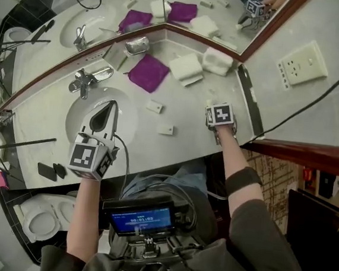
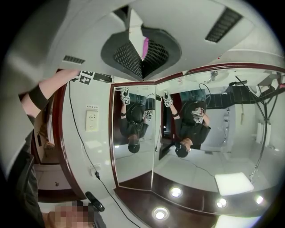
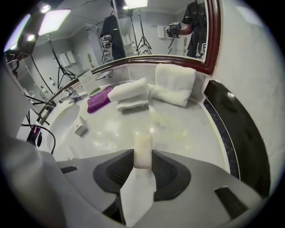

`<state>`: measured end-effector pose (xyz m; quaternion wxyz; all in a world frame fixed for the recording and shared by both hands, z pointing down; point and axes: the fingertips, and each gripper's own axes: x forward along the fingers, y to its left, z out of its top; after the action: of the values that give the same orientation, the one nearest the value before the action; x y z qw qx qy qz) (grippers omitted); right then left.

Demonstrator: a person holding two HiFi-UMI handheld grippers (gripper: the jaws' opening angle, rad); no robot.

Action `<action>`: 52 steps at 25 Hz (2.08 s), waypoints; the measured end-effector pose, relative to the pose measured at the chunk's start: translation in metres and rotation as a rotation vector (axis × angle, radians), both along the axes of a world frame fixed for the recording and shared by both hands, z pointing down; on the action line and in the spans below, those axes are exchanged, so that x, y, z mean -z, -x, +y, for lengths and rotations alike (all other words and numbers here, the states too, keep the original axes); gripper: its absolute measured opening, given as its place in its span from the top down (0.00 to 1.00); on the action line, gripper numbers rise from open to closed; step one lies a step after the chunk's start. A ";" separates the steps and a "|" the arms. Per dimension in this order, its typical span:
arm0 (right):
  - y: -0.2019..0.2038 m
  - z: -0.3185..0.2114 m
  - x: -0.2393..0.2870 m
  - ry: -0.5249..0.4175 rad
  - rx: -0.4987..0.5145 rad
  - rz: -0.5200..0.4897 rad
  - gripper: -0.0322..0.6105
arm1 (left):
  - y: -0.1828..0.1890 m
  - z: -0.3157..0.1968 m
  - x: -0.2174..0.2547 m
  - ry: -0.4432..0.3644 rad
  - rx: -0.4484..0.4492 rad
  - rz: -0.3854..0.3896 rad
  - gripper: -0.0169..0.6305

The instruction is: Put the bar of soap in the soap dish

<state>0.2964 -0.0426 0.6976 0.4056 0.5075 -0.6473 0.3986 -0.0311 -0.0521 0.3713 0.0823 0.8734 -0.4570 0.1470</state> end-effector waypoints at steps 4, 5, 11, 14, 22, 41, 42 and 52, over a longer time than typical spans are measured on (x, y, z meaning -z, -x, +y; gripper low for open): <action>0.005 0.001 -0.006 -0.003 -0.012 -0.023 0.73 | 0.002 -0.002 0.000 -0.012 0.007 0.003 0.97; 0.009 0.000 -0.005 -0.007 -0.014 -0.036 0.72 | 0.004 -0.002 -0.002 -0.020 0.003 -0.005 0.97; 0.012 0.004 -0.010 -0.007 -0.023 -0.041 0.70 | -0.003 0.001 0.005 -0.008 0.005 0.004 0.97; 0.005 0.003 -0.006 -0.026 -0.036 -0.022 0.68 | 0.005 0.003 -0.001 -0.026 -0.005 -0.006 0.97; -0.004 -0.008 0.029 -0.112 -0.080 -0.056 0.68 | -0.003 0.004 0.011 -0.009 -0.013 0.021 0.97; -0.006 -0.022 0.241 -0.537 -0.068 -0.182 0.95 | 0.005 0.003 0.034 -0.069 0.005 0.067 0.97; -0.006 -0.019 0.243 -0.539 -0.068 -0.182 0.95 | 0.005 0.003 0.034 -0.071 0.003 0.058 0.97; -0.027 0.006 0.221 -0.477 -0.131 -0.147 0.95 | -0.044 -0.003 0.028 -0.065 -0.158 0.007 0.97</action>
<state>0.3230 -0.0365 0.4767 0.1995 0.5993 -0.7166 0.2959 0.0124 -0.0553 0.3434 0.0438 0.9094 -0.3908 0.1352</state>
